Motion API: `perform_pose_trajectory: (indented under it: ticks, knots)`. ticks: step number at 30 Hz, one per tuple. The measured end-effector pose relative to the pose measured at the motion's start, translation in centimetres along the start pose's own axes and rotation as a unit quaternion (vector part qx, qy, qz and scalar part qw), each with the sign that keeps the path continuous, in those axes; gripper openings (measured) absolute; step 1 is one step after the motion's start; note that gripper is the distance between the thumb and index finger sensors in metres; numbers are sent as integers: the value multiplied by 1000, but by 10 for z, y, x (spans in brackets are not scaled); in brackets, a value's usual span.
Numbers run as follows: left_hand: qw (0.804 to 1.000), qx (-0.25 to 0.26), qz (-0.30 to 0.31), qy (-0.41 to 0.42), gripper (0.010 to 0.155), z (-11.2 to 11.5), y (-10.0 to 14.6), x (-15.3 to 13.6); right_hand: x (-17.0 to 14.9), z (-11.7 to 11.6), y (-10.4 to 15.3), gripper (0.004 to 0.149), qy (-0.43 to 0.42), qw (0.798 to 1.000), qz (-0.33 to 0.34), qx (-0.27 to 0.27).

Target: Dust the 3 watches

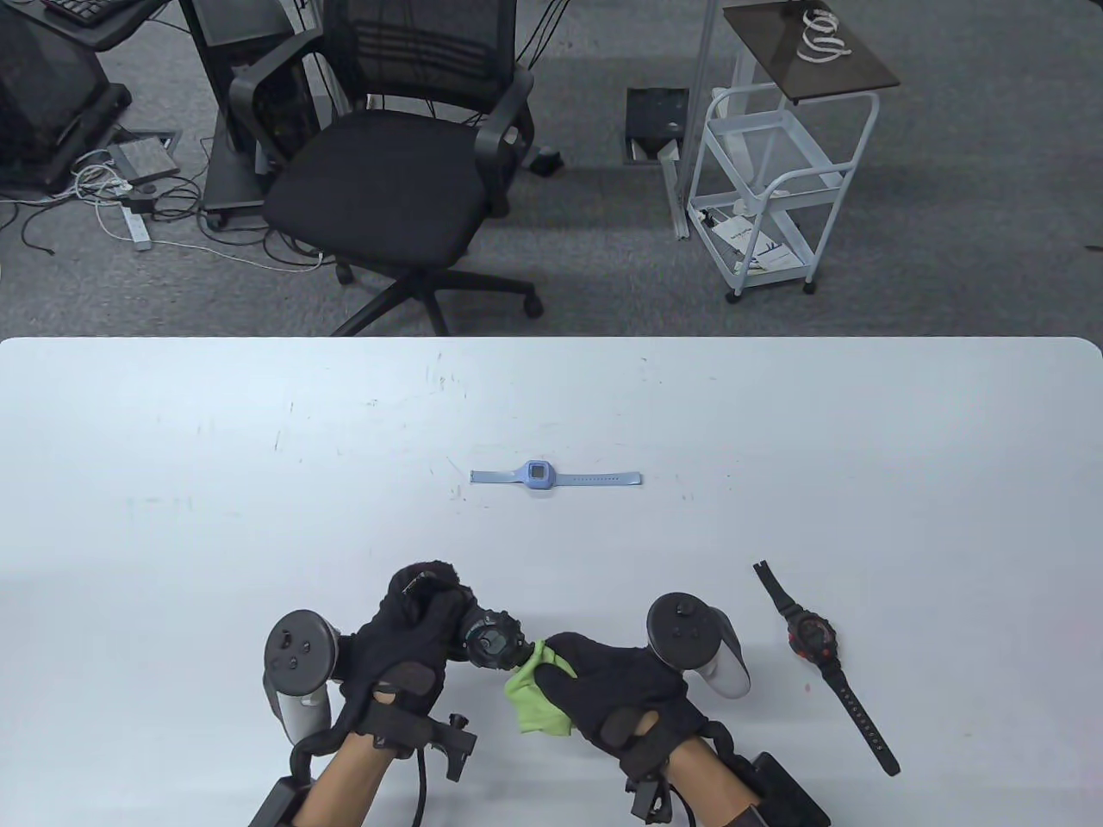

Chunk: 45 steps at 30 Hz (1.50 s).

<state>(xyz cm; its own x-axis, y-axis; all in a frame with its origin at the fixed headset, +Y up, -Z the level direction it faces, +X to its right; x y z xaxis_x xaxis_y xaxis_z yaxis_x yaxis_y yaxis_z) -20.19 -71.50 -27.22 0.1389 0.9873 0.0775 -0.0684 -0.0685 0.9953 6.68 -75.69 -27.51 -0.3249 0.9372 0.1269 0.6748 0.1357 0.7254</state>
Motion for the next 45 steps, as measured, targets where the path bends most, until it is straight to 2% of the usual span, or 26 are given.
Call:
perform_pose_trajectory:
  ticks: [6, 12, 17, 21, 24, 27, 34, 39, 45]
  knots:
    - [1000, -2, -3, 6, 45, 1, 0, -1, 0, 3, 2, 49, 6, 1000, -7, -16]
    - [1000, 0, 1, 3, 45, 0, 0, 0, 1, -1, 0, 50, -11, 1000, 3, 21]
    - [1000, 0, -2, 8, 45, 0, 0, -1, 0, 4, 3, 49, 5, 1000, -8, -12]
    - [1000, -2, -3, 8, 45, 1, 1, -1, 0, 4, 4, 49, 11, 1000, -12, -13]
    - [1000, 0, -3, 11, 45, 0, 1, -1, 0, 2, 2, 49, -8, 1000, -2, 15]
    - [1000, 0, -1, 8, 45, 0, 1, 0, 0, 0, 1, 49, -6, 1000, -4, 20]
    - [1000, -1, 0, 8, 45, 0, 1, -1, 2, 4, 4, 49, 15, 1000, -15, -11]
    - [1000, 0, 1, 10, 45, -1, 1, 0, 0, 1, 2, 49, -8, 999, -11, 30]
    - [1000, 1, 2, 6, 45, -1, 1, 0, 1, 3, 4, 49, 16, 1000, -19, 3]
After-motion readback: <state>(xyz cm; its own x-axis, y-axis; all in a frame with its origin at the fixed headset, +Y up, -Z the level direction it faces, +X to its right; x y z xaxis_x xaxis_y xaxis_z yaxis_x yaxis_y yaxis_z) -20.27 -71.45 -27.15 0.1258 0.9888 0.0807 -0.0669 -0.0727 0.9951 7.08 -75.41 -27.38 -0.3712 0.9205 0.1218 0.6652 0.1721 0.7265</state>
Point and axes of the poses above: the tracker on the back of each hand, its own x axis roughly to the thumb side, its own y axis roughly from the fingertips to the wrist, z = x × y, the point moved 2 cm from there along -y, roughly from the wrist to the fingertips, and after that the axes turned 5 degrees about -z, right-handed, at the moved point
